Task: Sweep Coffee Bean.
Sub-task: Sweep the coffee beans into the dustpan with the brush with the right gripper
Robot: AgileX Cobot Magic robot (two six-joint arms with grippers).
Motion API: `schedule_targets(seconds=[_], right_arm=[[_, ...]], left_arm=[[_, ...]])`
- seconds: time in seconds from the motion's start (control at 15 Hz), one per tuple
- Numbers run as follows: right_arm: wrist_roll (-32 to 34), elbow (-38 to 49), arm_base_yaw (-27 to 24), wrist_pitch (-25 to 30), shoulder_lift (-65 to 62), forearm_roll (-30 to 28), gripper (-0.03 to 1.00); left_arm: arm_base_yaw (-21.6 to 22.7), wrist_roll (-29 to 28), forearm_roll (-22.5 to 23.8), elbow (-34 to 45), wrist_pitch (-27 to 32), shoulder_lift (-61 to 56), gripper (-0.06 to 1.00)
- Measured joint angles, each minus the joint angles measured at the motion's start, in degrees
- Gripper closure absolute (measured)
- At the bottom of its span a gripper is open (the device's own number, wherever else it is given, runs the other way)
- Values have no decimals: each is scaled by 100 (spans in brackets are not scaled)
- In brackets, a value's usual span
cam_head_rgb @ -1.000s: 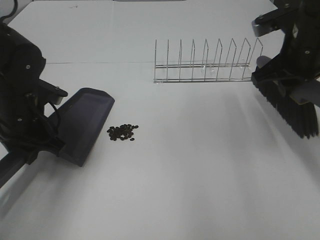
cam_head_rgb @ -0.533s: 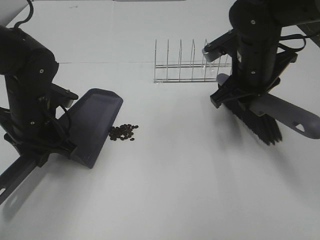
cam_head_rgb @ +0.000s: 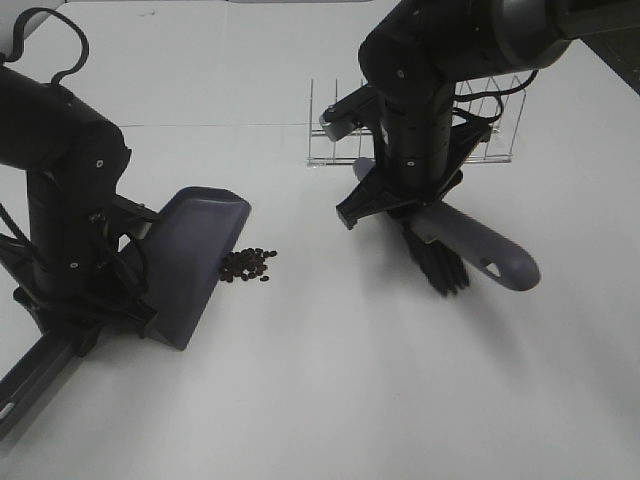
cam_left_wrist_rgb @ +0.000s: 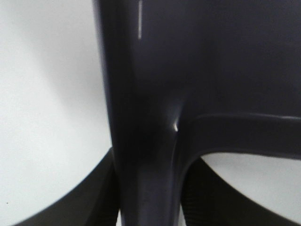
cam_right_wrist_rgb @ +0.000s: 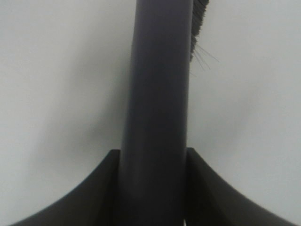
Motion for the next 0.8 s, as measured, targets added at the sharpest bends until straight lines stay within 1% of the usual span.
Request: schedule_targets(seconds=[0.13, 0.2, 0.27, 0.53, 0.67, 0.8], right_arm=[[-80, -97, 11, -332, 143, 630, 68], [-327, -178, 11, -493, 269, 1180, 68], [-441, -212, 11, -602, 344, 1564, 68], [-997, -229, 11, -1060, 447, 3037, 68], [-1203, -229, 11, -1283, 447, 3466, 68], [-1249, -229, 11, -1295, 447, 3541, 68]], left_arm=[[0, 52, -17, 0, -23, 0, 63], [0, 218, -132, 0, -52, 6, 63], [0, 304, -229, 0, -57, 17, 63], [0, 361, -332, -34, 0, 103, 63], [11, 332, -332, -63, 52, 120, 63], [138, 229, -435, -69, 69, 80, 63]])
